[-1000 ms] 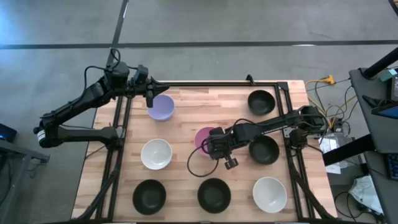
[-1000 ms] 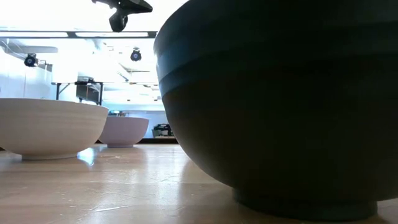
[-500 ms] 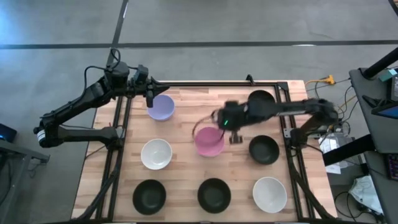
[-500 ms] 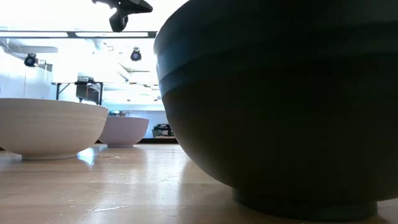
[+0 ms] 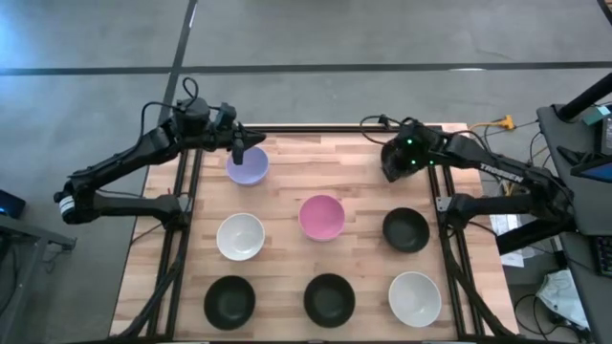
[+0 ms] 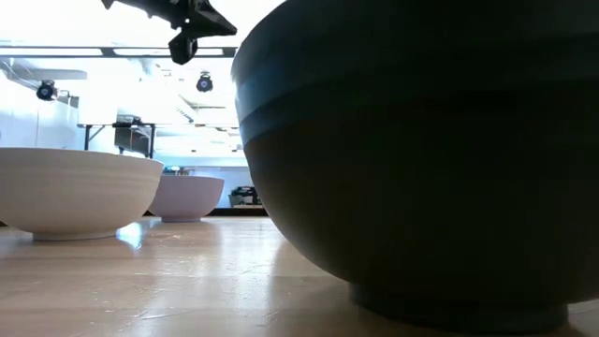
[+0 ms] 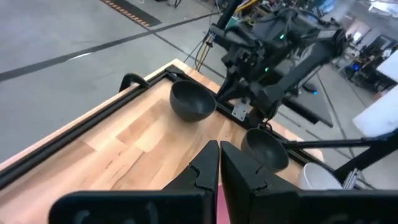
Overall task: Nest bowls inside each other
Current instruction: Stack the black bowl on the pink bowl
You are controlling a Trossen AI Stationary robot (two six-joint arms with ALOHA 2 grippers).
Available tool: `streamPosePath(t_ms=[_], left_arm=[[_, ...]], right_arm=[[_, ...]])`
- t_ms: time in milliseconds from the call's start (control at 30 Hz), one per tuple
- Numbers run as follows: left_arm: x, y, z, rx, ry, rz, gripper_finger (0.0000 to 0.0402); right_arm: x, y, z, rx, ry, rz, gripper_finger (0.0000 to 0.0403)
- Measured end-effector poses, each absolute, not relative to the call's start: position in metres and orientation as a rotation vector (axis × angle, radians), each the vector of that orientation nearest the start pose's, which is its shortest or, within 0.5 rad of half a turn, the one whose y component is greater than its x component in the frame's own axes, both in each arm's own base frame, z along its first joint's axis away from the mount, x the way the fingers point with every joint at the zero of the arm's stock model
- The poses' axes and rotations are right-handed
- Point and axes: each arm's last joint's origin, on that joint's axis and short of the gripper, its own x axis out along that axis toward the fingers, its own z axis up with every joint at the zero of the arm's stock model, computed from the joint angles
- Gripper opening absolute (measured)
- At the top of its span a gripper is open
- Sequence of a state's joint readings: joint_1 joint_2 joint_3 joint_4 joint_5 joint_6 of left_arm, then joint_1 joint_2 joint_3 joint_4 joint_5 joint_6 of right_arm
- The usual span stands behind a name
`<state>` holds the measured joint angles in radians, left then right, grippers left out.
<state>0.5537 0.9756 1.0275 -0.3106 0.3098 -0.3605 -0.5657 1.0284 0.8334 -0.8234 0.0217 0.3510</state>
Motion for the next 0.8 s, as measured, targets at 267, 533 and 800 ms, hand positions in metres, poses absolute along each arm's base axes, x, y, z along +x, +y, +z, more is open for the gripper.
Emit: streamPosePath(t_ms=[267, 533, 800], left_arm=[[0.192, 0.109, 0.37, -0.455, 0.162, 0.279, 0.0], [0.201, 0.114, 0.372, -0.49, 0.099, 0.272, 0.0], [0.2, 0.113, 0.375, -0.498, 0.078, 0.269, 0.0]], right_arm=[[0.166, -0.119, 0.237, 0.593, 1.095, -0.717, 0.0177], [0.194, -0.138, 0.203, 0.529, 1.332, -0.63, 0.0173], [0.207, -0.149, 0.189, 0.499, 1.506, -0.535, 0.0032]])
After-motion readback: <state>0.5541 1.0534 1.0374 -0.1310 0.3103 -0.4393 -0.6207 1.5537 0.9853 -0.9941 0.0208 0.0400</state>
